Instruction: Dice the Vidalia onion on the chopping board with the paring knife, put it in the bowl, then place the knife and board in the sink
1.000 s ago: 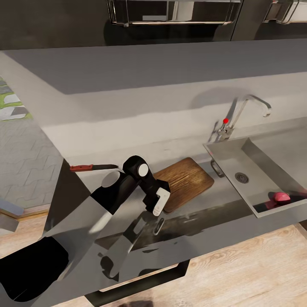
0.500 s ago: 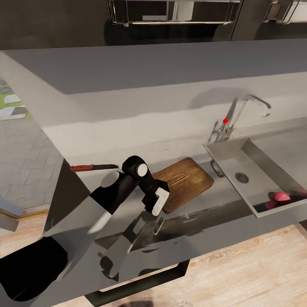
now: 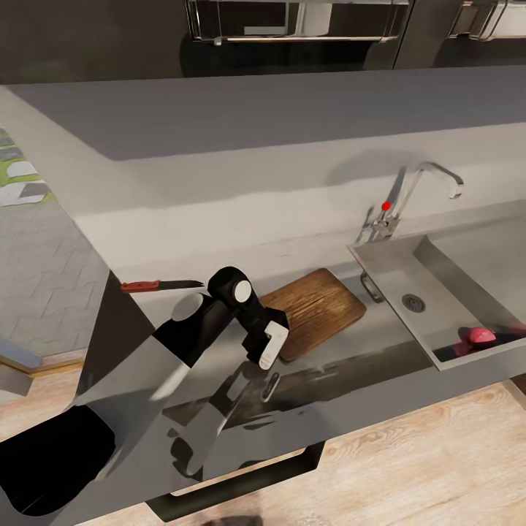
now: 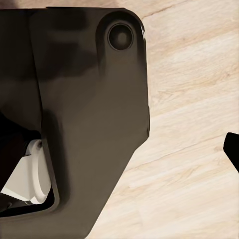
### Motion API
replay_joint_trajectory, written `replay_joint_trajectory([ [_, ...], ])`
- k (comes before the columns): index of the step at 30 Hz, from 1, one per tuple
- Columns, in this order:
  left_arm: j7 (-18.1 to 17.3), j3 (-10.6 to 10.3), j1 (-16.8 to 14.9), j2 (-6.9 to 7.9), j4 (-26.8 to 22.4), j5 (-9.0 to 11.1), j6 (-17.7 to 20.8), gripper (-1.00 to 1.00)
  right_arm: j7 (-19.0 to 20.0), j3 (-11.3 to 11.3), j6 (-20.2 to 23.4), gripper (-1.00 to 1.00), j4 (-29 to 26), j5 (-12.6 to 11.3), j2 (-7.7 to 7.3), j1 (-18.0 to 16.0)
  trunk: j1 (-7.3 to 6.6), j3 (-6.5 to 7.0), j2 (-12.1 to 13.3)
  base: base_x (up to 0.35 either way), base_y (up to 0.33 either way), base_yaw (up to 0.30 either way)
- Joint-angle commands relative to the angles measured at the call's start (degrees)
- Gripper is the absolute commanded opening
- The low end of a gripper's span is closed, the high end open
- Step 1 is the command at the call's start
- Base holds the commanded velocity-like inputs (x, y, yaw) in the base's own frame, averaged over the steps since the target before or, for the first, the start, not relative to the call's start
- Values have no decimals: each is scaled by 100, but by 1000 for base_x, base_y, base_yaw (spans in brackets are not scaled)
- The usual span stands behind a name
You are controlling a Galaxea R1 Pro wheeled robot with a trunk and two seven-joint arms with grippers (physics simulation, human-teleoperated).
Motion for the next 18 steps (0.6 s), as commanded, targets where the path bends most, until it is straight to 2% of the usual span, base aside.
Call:
replay_joint_trajectory([
  [1, -16, -3, -4, 1, -3, -18, -4, 100, -19, -10, -18, 100, 4, 14, 2, -3, 3, -9, -9, 0, 0, 0],
  [10, -24, -3, -4, 10, -11, -17, -8, 100, -19, -10, -15, 100, 4, 14, 2, -3, 3, -9, -9, -78, 0, 0],
  [18, -25, -3, -4, 41, -6, -17, -8, 100, -19, -10, -19, 100, 4, 14, 2, -3, 3, -9, -9, -10, 0, 0],
])
